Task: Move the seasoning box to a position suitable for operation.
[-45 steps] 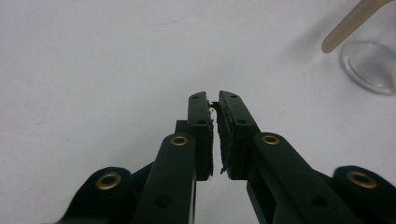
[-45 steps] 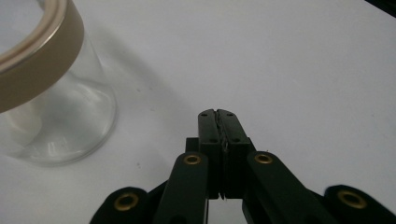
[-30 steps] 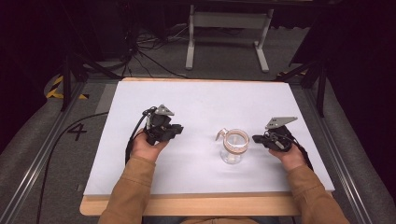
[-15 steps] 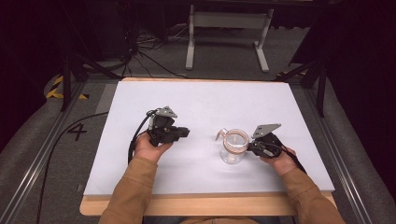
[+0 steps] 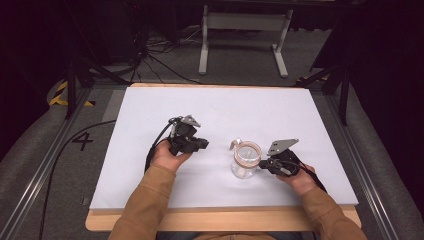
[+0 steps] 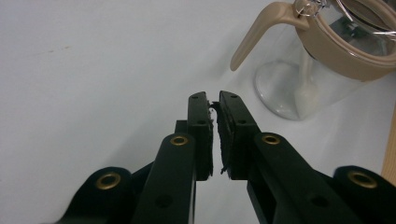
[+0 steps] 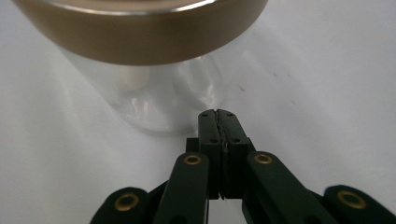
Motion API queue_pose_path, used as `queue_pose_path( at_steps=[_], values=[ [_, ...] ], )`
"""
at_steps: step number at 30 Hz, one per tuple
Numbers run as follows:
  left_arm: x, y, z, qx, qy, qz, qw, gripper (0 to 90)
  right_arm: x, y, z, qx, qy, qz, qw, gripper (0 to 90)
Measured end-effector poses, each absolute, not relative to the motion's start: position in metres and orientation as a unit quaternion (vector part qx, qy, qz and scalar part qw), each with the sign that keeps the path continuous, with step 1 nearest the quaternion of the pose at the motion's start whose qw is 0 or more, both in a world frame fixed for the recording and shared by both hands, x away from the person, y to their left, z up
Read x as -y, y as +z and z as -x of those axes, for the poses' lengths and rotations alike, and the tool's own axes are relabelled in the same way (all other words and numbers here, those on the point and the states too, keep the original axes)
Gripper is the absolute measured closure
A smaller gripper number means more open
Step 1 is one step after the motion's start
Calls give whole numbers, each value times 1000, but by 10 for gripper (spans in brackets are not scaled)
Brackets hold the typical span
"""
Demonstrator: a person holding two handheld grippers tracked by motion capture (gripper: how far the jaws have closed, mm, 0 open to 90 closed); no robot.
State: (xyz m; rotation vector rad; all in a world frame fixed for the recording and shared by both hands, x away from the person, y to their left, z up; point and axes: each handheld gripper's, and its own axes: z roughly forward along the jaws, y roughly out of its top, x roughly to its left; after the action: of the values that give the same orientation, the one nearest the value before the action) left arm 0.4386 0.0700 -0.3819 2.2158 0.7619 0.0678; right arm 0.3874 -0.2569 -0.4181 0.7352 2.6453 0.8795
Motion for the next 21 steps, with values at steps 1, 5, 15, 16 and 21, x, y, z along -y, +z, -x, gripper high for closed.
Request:
queue_pose_path(
  at_steps=[1,5,15,16,21],
  values=[
    [-66,-383,-439,-296,27,-872,389,850,256,-418,-386,-910,303,-250,129,896],
    [-51,-384,-438,-275,40,-881,384,881,257,-418,-382,-909,310,-247,126,895],
    [-10,-406,-441,-245,64,-890,378,894,279,-414,-374,-894,330,-275,128,895],
    [-8,-406,-442,-240,62,-892,378,894,280,-414,-372,-894,329,-278,128,895],
    [-1,-407,-443,-239,61,-894,374,893,284,-413,-369,-891,330,-283,131,895]
  ],
)
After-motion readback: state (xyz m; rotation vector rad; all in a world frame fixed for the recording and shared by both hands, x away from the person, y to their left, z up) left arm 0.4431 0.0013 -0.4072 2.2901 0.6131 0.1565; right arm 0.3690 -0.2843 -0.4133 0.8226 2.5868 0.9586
